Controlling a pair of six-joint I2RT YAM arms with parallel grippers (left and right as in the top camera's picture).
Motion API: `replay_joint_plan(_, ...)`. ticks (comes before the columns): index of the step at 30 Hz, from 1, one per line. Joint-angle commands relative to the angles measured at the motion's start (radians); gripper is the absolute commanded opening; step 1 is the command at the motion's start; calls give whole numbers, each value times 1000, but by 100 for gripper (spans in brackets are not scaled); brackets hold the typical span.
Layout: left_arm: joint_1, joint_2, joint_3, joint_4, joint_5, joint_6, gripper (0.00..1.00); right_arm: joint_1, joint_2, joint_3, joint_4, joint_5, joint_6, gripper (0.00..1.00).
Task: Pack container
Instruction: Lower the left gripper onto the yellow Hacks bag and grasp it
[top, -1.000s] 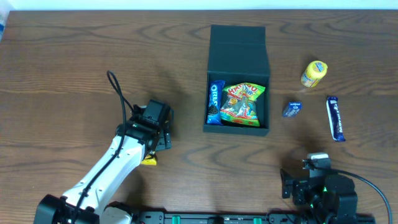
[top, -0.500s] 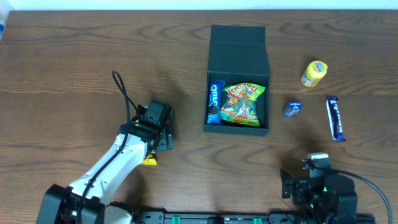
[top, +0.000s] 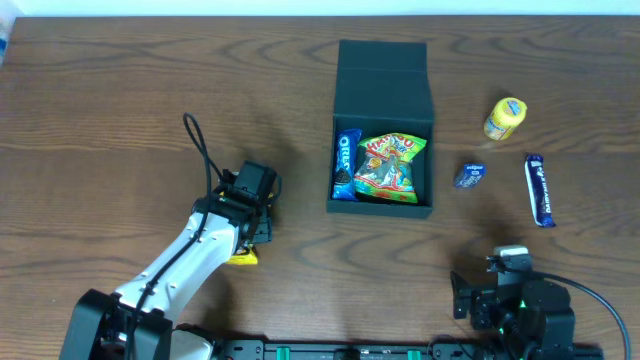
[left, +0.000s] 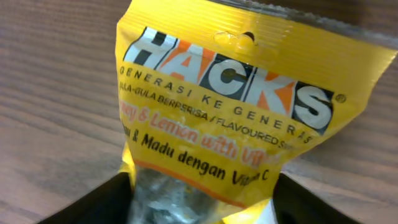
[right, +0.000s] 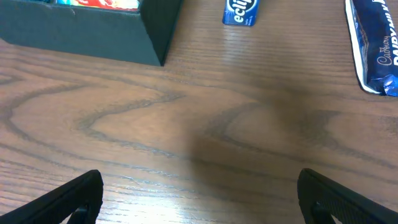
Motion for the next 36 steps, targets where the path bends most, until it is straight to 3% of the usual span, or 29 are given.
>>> replay_joint_plan(1,5,10,-5,-1,4,10,67,-10,-6,-6,-5,3,3,99)
replay_joint_plan(5,5,10,-5,-2,4,10,62,-10,-6,-6,-4,3,3,99)
replay_joint_plan(7,5,10,-5,-2,5,10,55,-10,-6,-6,-4,3,3,99)
replay_joint_plan(25,3,10,-4,-1,76,9,38,-10,-6,-6,-4,3,3,99)
replay_joint_plan(28,2,9,-2,-3,83,9,31,-10,-6,-6,-4,3,3,99)
replay_joint_plan(36,2,-18,31,-41,83,9,29,-10,-6,-6,-4,3,3,99)
